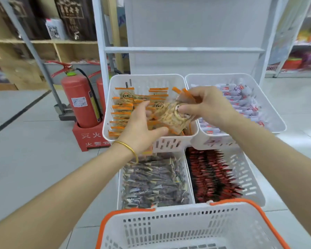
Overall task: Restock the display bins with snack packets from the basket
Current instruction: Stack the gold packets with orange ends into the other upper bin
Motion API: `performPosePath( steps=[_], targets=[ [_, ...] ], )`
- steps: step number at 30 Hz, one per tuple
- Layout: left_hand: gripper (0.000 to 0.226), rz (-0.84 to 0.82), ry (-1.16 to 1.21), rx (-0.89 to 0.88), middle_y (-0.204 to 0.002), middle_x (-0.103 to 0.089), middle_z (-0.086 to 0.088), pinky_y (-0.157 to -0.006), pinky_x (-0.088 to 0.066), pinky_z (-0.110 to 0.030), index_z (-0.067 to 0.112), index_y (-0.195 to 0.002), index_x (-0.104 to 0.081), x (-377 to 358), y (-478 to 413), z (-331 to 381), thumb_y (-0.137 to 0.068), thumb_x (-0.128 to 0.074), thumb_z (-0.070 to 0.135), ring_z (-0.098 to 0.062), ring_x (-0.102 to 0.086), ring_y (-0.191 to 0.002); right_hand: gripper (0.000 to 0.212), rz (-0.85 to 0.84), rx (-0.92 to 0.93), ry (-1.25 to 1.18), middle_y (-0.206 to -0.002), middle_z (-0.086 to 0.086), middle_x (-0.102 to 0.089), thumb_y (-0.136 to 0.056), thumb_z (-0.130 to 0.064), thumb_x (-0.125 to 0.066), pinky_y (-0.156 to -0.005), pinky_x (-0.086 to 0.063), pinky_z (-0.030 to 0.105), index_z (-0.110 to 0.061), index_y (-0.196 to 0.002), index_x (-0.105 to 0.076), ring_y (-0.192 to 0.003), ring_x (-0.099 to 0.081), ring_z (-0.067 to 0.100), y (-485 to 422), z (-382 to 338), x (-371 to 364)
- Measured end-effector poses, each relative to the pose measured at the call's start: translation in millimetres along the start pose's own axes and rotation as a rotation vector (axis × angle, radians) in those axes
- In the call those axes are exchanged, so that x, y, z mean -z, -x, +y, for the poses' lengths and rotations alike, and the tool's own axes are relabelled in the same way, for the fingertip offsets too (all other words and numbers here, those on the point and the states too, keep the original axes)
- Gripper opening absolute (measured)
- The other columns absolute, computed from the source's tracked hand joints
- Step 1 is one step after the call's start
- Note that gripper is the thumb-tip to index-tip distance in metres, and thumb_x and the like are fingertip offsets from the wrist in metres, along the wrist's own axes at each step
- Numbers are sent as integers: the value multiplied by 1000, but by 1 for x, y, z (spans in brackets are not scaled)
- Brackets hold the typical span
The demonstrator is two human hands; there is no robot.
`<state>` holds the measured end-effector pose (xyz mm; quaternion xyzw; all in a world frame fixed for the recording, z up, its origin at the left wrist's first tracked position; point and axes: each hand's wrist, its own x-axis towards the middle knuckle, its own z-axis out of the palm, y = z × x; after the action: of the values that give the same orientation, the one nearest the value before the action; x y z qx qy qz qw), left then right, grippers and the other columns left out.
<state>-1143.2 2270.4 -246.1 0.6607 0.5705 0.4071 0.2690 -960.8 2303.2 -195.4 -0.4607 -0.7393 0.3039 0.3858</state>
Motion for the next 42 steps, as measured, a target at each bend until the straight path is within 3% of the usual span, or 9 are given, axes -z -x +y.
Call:
performPosePath(
  steps=[3,5,8,13,21,28,35,39,42],
  targets=[
    [71,129,-191,-12,-137,-39,-10,-106,-38,-41,12,-142,-31,20,-45,-22,-82,-69,20,-22,-38,-129,23,154,122,199,-76,-6,-64,-78,-9,-72,-62,-45,15,-17,-100,-72,-62,-56,-4,-73,-2,-1],
    [65,141,-279,-8,-137,-42,-11,-107,-35,-42,11,-140,-35,29,-70,-36,-83,-67,16,-24,-37,-131,25,154,148,317,-86,0,-68,-80,-11,-69,-67,-44,19,-18,-104,-71,-78,-60,8,-121,0,-9],
    [61,177,-375,-62,-131,-48,-10,-106,-36,-38,11,-137,-39,36,-105,-58,-83,-66,15,-24,-40,-127,24,72,216,440,-97,8,-69,-82,-10,-65,-78,-48,33,-14,-105,-71,-92,-61,22,-185,0,-31],
    [63,242,-452,-87,-132,-46,-10,-105,-31,-31,9,-140,-35,37,-129,-69,-84,-63,14,-24,-41,-124,25,-168,191,797,-110,15,-67,-94,-16,-54,-83,-46,34,-5,-113,-67,-103,-59,30,-216,12,-59],
    [62,307,-556,-222,-140,-36,-8,-108,-21,-28,14,-141,-34,31,-162,-62,-86,-64,15,-24,-29,-132,28,228,155,280,-118,8,-66,-92,-8,-53,-94,-42,26,-8,-118,-64,-111,-59,21,-182,26,-25],
    [37,108,-869,-478,-144,-41,-6,-107,-30,-41,15,-116,-56,22,-190,-61,-81,-68,15,-26,-33,-134,27,526,183,413,-112,9,-68,-96,-15,-49,-86,-46,40,-15,-118,-65,-105,-59,30,-157,67,-34],
    [21,16,-951,-451,-147,-38,-5,-107,-31,-38,11,-107,-66,27,-197,-76,-88,-61,13,-27,-36,-131,30,428,253,558,-107,15,-67,-92,-6,-49,-86,-46,44,-13,-117,-66,-104,-57,35,-176,92,-50],
    [13,36,-973,-422,-118,-54,-5,-83,-44,-33,11,-100,-63,25,-202,-75,-90,-55,8,-25,-50,-108,24,366,304,544,-100,14,-68,-88,-2,-52,-84,-38,29,-7,-105,-69,-98,-59,32,-178,91,-53],
    [12,10,-921,-374,-105,-57,-5,-75,-39,-28,13,-98,-55,31,-206,-74,-92,-49,5,-23,-53,-96,17,348,196,528,-98,15,-64,-91,-9,-53,-79,-45,35,-7,-106,-59,-91,-58,31,-182,89,-51]
  ],
)
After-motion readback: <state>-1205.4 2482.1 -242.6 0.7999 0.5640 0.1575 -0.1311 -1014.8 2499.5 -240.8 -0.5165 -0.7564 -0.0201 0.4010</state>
